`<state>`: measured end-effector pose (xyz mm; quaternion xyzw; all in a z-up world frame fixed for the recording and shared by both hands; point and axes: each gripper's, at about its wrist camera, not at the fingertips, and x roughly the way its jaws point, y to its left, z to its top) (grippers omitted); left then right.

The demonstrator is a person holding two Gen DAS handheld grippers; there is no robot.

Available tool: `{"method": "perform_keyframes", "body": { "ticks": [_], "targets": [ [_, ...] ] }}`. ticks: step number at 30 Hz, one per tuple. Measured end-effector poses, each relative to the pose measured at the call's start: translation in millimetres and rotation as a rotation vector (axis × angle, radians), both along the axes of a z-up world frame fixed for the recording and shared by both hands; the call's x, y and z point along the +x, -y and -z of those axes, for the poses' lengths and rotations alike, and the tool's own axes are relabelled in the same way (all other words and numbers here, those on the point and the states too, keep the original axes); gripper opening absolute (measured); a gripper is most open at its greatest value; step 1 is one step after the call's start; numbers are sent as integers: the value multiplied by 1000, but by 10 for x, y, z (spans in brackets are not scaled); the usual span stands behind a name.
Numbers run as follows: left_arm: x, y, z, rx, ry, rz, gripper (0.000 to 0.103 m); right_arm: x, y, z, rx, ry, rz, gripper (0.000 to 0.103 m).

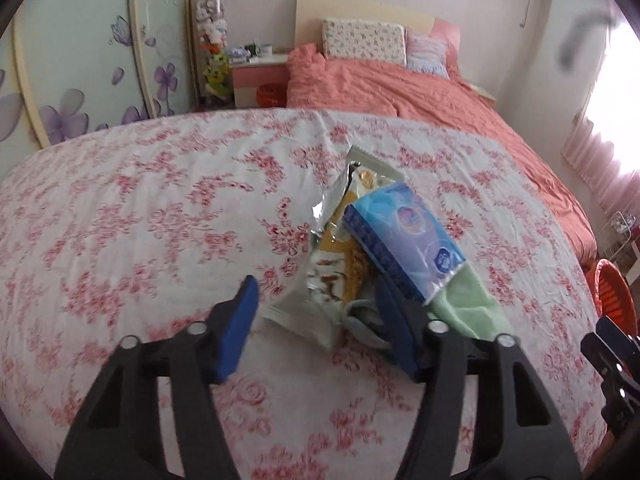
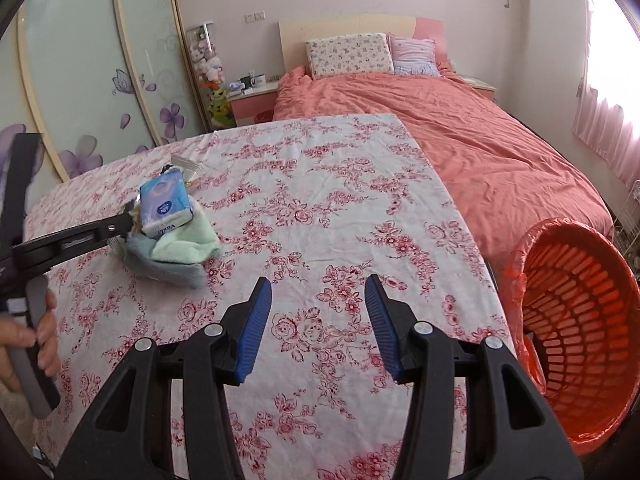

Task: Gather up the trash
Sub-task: 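Move both open tools back over the remaining items on the bed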

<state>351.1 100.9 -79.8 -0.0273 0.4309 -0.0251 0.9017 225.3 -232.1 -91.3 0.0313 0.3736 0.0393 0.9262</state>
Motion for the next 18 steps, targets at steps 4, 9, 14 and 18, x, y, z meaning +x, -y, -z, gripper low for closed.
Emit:
{"method": "perform_keyframes", "body": {
  "ticks": [4, 9, 14, 18],
  "targets": [
    [93, -14, 126, -37, -21, 7, 20, 27, -85, 26, -18, -8, -10, 49],
    [-23, -373, 96, -26, 4, -106, 12, 36, -225, 45, -22, -7, -37, 49],
    [-182, -866, 89, -7, 5, -235, 12, 50, -368, 52, -11, -9, -65, 49],
    [-294, -1030, 71, -20, 0, -265, 38, 110, -519, 22, 1, 0, -90, 49]
  ]
}}
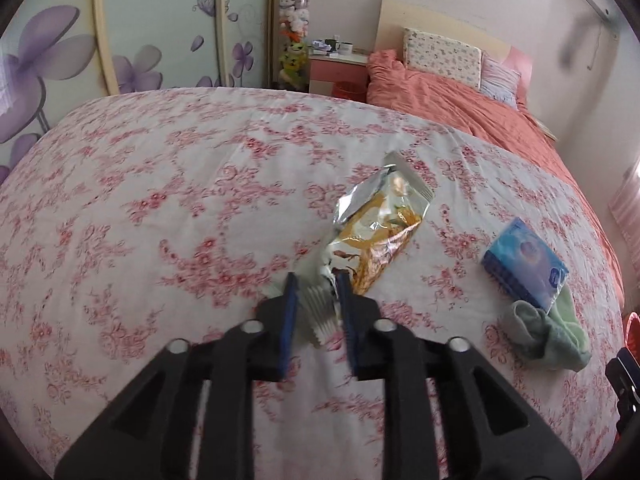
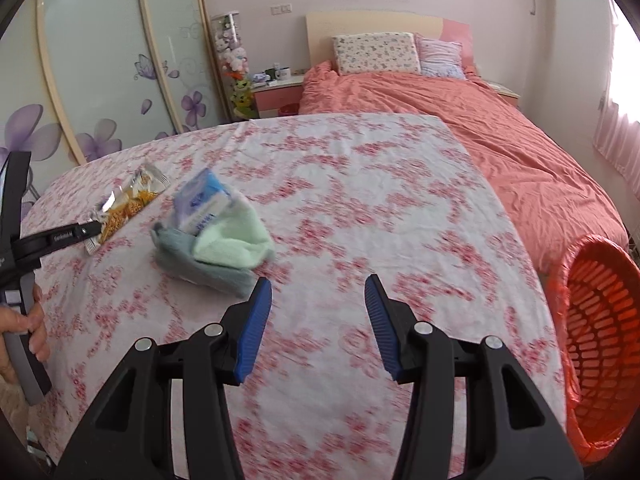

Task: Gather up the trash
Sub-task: 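Move both open tools back over the remaining items on the bed, then grasp the grey-green cloth with the right tool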

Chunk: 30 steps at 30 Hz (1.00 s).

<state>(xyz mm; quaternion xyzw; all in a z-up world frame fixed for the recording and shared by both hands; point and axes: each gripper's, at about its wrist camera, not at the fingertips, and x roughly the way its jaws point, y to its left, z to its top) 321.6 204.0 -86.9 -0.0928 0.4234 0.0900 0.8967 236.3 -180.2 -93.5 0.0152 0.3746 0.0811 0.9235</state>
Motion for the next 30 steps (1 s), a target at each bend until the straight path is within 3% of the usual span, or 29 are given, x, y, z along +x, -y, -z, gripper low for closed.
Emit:
{"method": "perform_keyframes", "body": {
  "ticks": [2, 7, 11, 12, 14, 17, 21, 25, 27, 30],
  "targets": [
    [-47, -56, -10, -9, 8, -7, 52, 53, -67, -21, 9, 5, -7, 48],
    [-100, -103, -2, -14, 11, 8, 57, 101, -293, -58, 68, 0, -68, 43],
    [-64, -76, -12, -14, 12, 14, 60, 122, -501, 23, 31, -26, -103, 43],
    [-69, -77, -16, -16, 12, 15, 60, 138, -521, 67, 26, -46, -109, 39],
    [-54, -65, -15, -20, 11, 16, 60, 152, -512, 160, 19, -87, -111, 13],
    [-60, -54, -22, -25, 13, 24, 60, 124, -412, 190, 41, -96, -100, 2],
    [-79, 0, -32, -25, 15, 34, 60, 75, -208, 136, 47, -75, -32, 2],
    [-99, 31, -55, -27, 19, 39, 60, 106, 80, 72, 8, -43, 113, 2],
    [-102, 43, -73, -22, 22, 41, 66, 153, 315, 57, 12, -44, 207, 2],
    [-91, 53, -101, -10, 29, 45, 73, 203, 588, 79, 74, -69, 243, 2]
  ]
}}
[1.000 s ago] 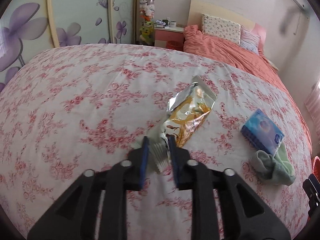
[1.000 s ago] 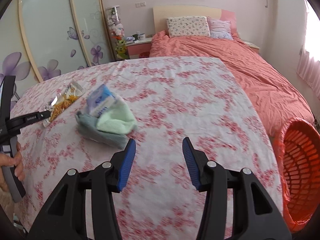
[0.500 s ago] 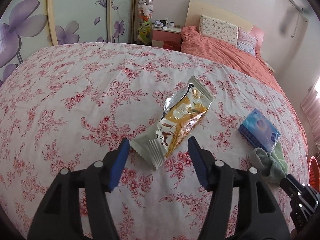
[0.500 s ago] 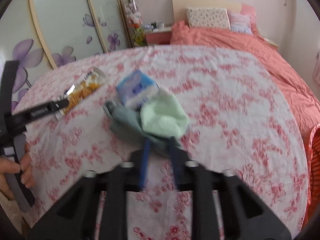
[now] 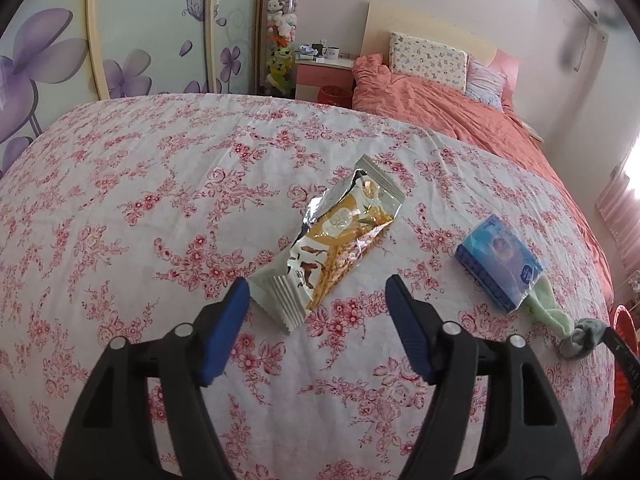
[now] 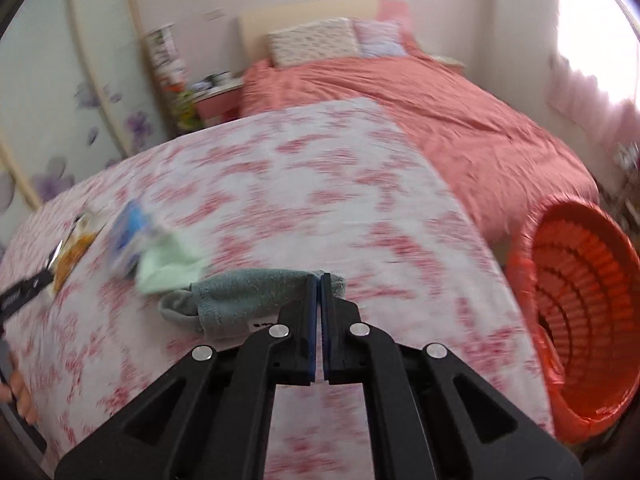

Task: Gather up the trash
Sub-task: 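Grasp the grey-green cloth with the right tool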

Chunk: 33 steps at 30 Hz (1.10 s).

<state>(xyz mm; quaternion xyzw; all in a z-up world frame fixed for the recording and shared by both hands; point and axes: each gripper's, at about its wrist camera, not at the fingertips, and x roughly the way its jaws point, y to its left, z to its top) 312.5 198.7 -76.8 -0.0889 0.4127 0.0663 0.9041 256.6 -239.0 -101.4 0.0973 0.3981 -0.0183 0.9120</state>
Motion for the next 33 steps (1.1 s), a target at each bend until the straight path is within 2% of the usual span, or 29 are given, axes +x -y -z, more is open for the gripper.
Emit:
{"method": "perform_keyframes", "body": {
  "ticks": [3, 4, 5, 7, 9, 11, 14, 17, 18, 19, 21, 23, 25, 27, 29, 31, 32, 33],
  "targets": [
    [40, 23, -18, 16, 3, 5, 81, 6, 30, 2, 37, 1, -35, 7],
    [68, 39, -18, 25, 3, 9, 83, 6, 6, 2, 34, 6, -46, 17],
    [96, 53, -15, 35, 2, 12, 85, 4, -35, -4, 33, 11, -63, 37],
    [190, 97, -1, 62, -5, 24, 89, 7, -126, -6, 42, 21, -105, 53],
    [296, 133, 31, 89, -21, 34, 90, 34, -202, 8, 38, 9, -140, 54],
    [389, 154, 63, 99, -36, 45, 91, 74, -276, 29, 28, -5, -168, 62],
    [549, 218, 142, 137, -69, 65, 91, 94, -365, 82, -12, -24, -189, 68],
    [623, 247, 208, 148, -91, 81, 89, 99, -418, 134, -61, -32, -196, 65],
    [631, 250, 232, 142, -99, 85, 83, 84, -419, 134, -73, -29, -195, 61],
    [627, 250, 257, 127, -107, 94, 79, 70, -408, 134, -88, -27, -186, 51],
    [566, 250, 247, 103, -93, 98, 67, 45, -348, 124, -78, -26, -178, 40],
    [498, 280, 240, 97, -89, 110, 58, 30, -268, 126, -57, -27, -162, 23],
    [381, 305, 225, 68, -88, 129, 50, 3, -182, 131, -30, -31, -145, 15],
    [255, 327, 205, 10, -91, 151, 43, -42, -140, 121, -20, -27, -137, 14],
    [136, 357, 185, -36, -92, 169, 43, -83, -126, 113, -29, -17, -131, 14],
    [60, 386, 155, -22, -75, 157, 56, -92, -137, 136, -38, -21, -133, 14],
    [64, 391, 135, -8, -64, 145, 68, -82, -143, 144, -41, -23, -133, 14],
    [71, 404, 117, 8, -54, 136, 71, -81, -152, 151, -46, -22, -132, 14]
  ]
}}
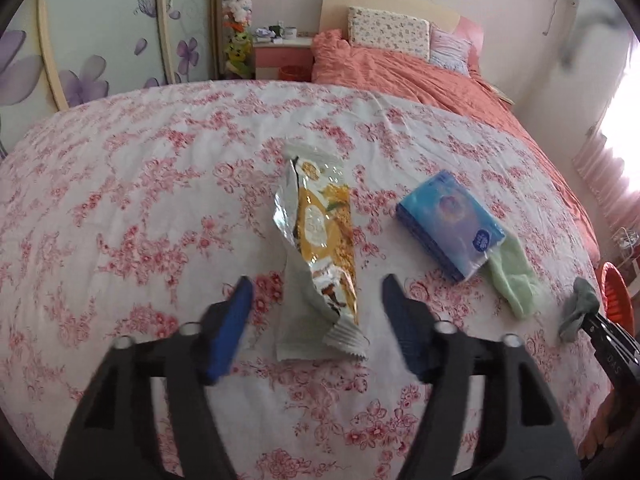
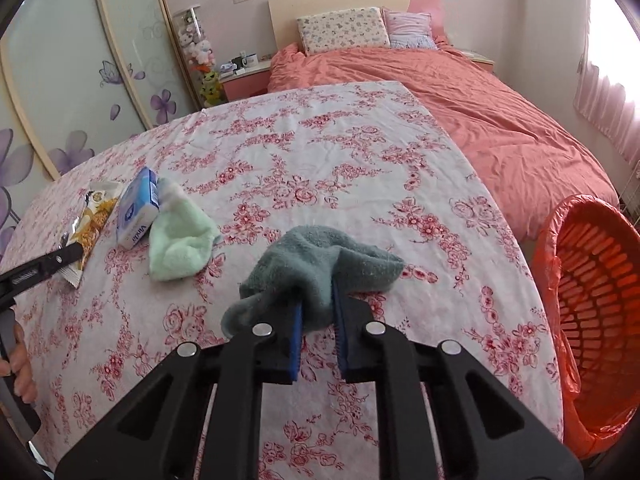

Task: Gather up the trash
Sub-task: 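Grasp the grey-green cloth with the right tool, then grasp the gold snack wrapper with the left tool while the right tool holds the cloth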

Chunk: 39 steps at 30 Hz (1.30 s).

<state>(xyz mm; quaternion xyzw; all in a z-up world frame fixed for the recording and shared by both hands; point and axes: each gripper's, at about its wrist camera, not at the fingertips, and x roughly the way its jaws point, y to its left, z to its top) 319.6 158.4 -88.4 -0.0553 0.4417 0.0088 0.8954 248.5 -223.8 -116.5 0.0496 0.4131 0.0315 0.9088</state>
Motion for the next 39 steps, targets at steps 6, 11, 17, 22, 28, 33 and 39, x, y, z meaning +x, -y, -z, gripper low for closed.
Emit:
{"method": "perform_keyframes", "body": {
  "ticks": [6, 11, 17, 22, 28, 33, 39],
  "targets": [
    [212, 52, 31, 89, -17, -24, 73, 10, -14, 5, -10, 0, 0, 14],
    [280, 42, 136, 104, -35, -40, 66, 18, -10, 15, -6, -5, -1, 14],
    [228, 16, 153, 101, -11, -48, 67, 27, -8, 17, -7, -8, -2, 15],
    [221, -9, 155, 103, -18, -70, 73, 28, 10, 20, 25, -8, -2, 15],
    [216, -78, 153, 96, -22, -108, 76, 18, 24, 28, 36, -10, 3, 15],
    [212, -80, 154, 94, -23, -104, 77, 12, 19, 21, 16, -10, 2, 17],
    [210, -79, 156, 92, -23, -103, 78, 12, 25, 34, 1, -16, 15, 21]
  ]
}}
